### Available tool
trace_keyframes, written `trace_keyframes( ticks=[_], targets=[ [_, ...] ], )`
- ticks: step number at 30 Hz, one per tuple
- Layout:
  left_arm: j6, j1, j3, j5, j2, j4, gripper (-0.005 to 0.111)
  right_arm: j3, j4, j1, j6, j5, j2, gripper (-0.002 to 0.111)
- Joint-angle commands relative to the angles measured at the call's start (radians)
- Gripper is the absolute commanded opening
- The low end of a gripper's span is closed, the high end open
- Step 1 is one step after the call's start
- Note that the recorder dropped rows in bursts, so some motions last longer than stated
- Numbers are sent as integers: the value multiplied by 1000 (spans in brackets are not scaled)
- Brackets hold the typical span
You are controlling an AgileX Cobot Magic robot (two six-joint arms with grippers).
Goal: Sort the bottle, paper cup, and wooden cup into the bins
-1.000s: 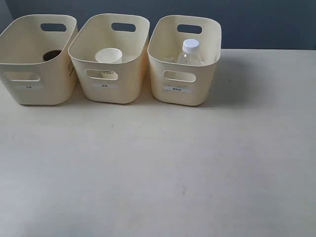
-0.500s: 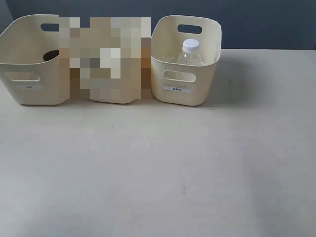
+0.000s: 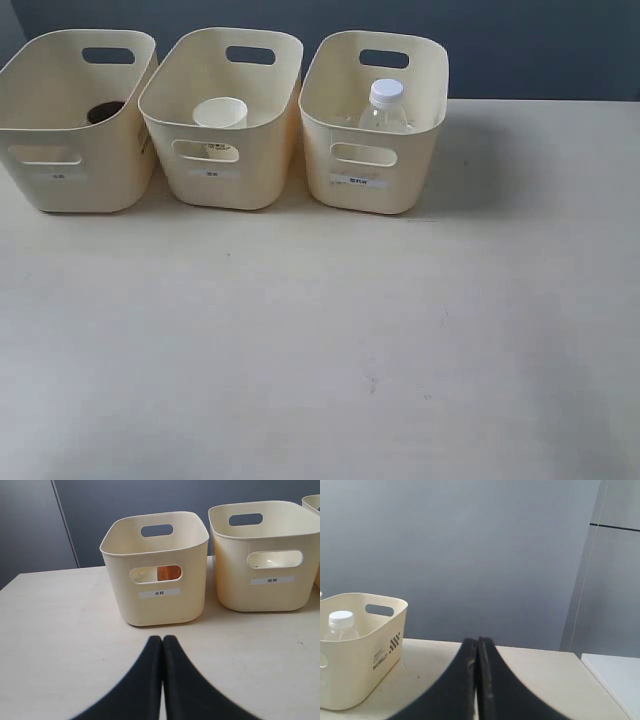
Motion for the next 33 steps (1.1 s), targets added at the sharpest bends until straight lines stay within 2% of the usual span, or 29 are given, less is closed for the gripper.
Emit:
trace_keyframes(
  ticks=[1, 10, 15, 29, 33],
  targets=[
    [-3, -3, -1, -14, 3, 2, 0, 90, -36, -5, 37, -101, -18, -1],
    [-3, -3, -1, -14, 3, 2, 0, 172, -33, -41, 37, -200, -20, -1],
    [-3, -3, -1, -14, 3, 2, 0, 172, -31, -83, 37, -184, -20, -1],
    [-3, -3, -1, -14, 3, 2, 0, 172, -31, -85, 37, -170, -20, -1],
    [-3, -3, -1, -14, 3, 2, 0, 172, 11, -85, 123, -165, -20, -1]
  ],
)
